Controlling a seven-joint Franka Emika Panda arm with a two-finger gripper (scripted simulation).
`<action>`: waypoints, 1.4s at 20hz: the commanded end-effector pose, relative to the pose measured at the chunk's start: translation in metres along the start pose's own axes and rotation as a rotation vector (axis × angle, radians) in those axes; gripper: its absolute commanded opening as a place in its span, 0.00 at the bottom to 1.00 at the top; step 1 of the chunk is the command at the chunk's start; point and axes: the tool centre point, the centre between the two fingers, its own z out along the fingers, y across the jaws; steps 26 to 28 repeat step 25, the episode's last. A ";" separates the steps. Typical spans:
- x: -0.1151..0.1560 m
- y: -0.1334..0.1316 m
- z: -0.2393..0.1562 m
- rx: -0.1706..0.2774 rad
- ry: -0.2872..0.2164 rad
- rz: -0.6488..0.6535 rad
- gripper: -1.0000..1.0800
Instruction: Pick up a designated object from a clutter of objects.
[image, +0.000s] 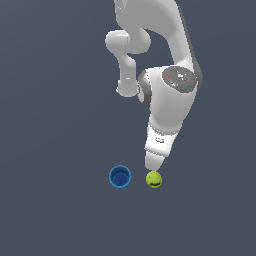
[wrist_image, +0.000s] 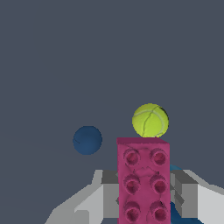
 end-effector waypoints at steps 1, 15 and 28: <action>-0.012 0.006 -0.028 0.002 0.000 0.000 0.00; -0.061 0.037 -0.151 0.007 -0.003 0.002 0.00; -0.071 0.046 -0.175 0.007 -0.005 0.003 0.00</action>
